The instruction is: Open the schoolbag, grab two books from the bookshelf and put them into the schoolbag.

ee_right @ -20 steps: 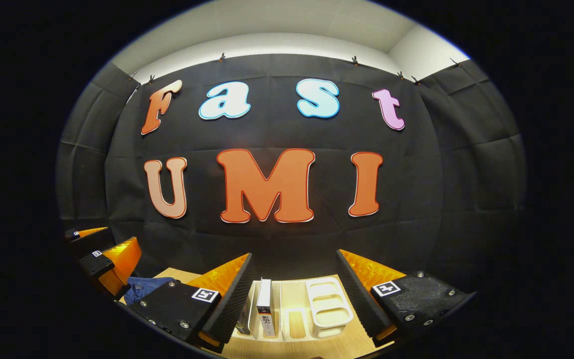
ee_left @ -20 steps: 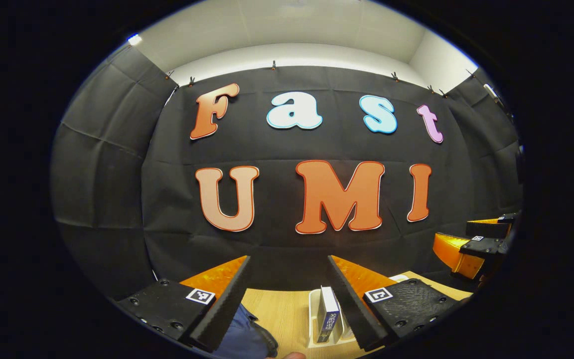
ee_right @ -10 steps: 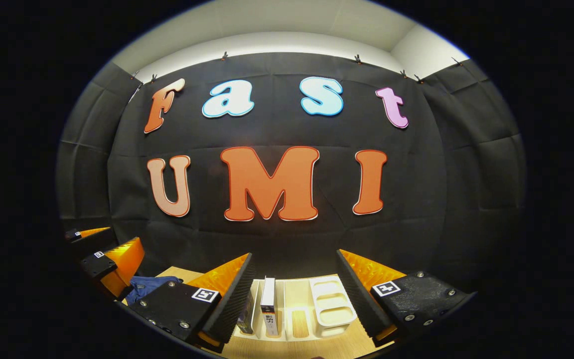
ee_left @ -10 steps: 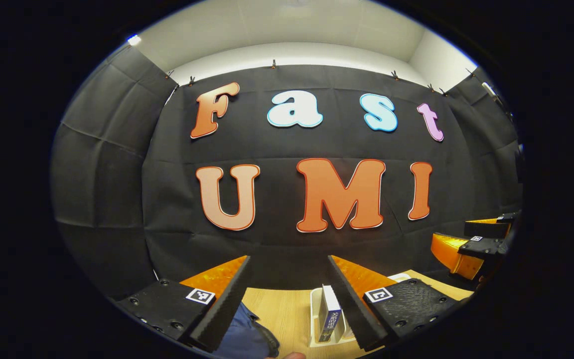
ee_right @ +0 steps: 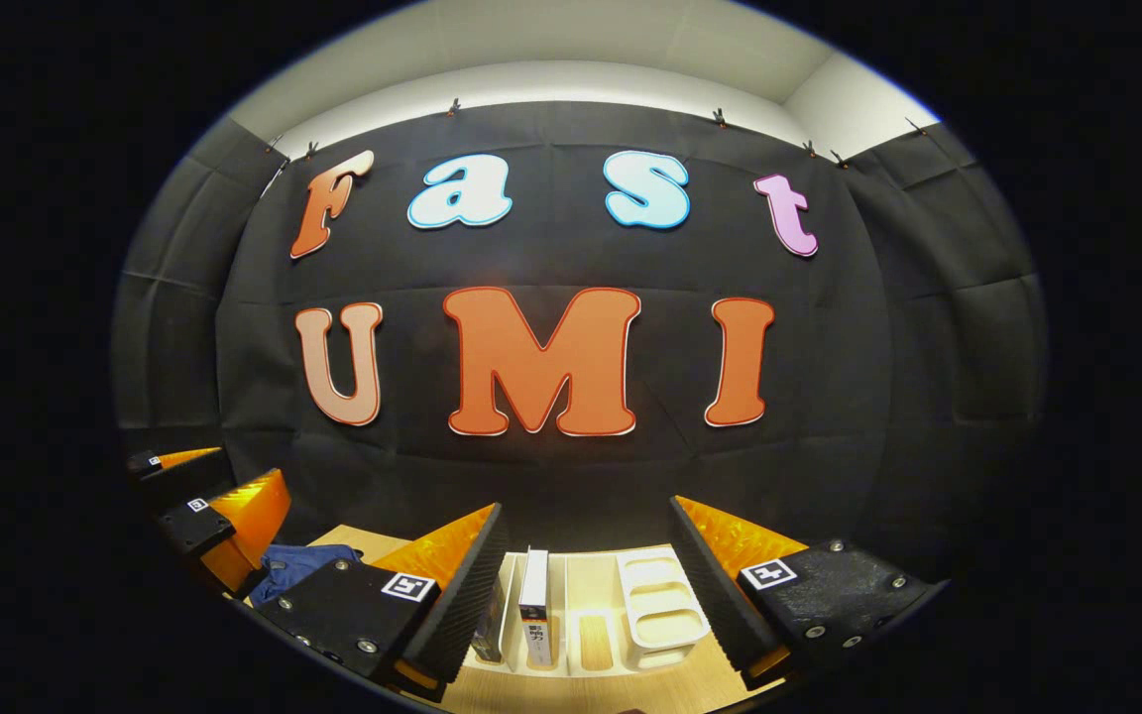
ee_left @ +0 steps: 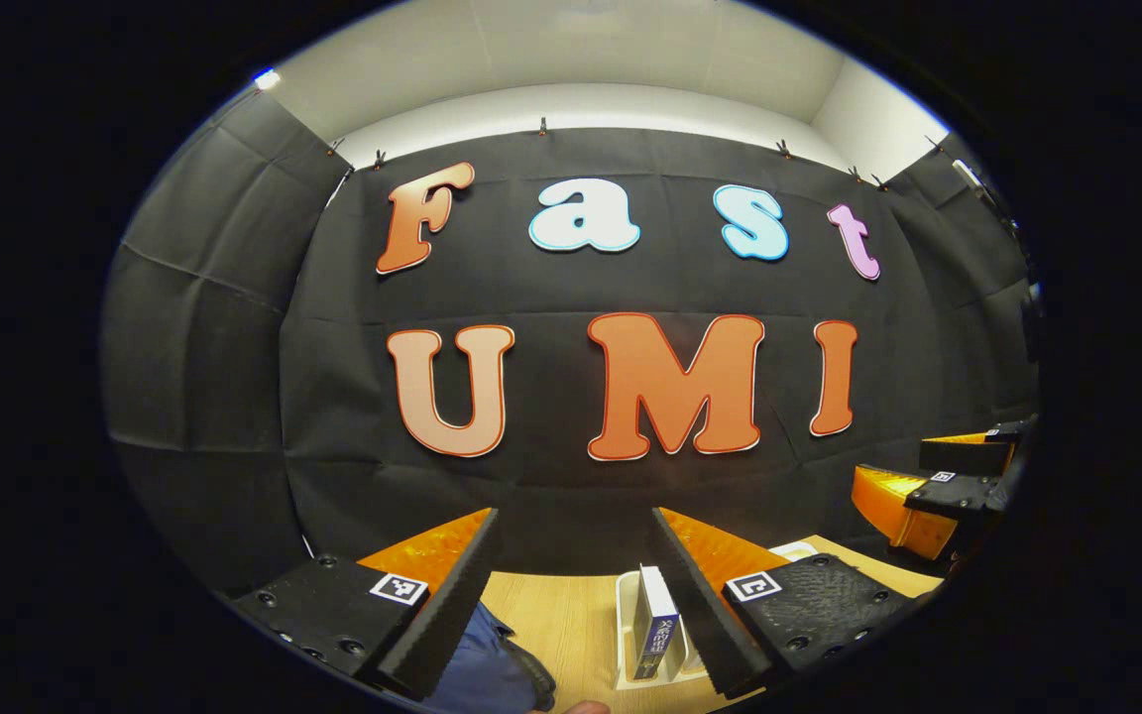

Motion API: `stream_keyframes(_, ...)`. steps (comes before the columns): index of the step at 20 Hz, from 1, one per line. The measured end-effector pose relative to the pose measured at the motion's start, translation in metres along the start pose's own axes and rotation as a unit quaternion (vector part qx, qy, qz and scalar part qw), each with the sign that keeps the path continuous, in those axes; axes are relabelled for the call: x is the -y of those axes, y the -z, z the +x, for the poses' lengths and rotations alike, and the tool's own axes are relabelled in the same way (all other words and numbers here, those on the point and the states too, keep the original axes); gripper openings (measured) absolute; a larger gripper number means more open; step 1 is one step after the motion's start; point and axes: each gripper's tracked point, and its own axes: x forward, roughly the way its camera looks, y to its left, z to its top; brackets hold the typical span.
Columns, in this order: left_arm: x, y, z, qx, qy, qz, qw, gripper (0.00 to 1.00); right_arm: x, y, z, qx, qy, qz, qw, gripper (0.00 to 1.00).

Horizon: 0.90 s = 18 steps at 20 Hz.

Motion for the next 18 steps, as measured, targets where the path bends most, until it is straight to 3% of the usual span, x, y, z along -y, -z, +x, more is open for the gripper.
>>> stream_keyframes(18, -0.0037, 0.0027, -0.0016, -0.006, -0.004, 0.008, 1.000, 0.93, -0.0075, 0.0003, 0.0037, 0.004, -0.014, -0.003, 1.000, 0.96)
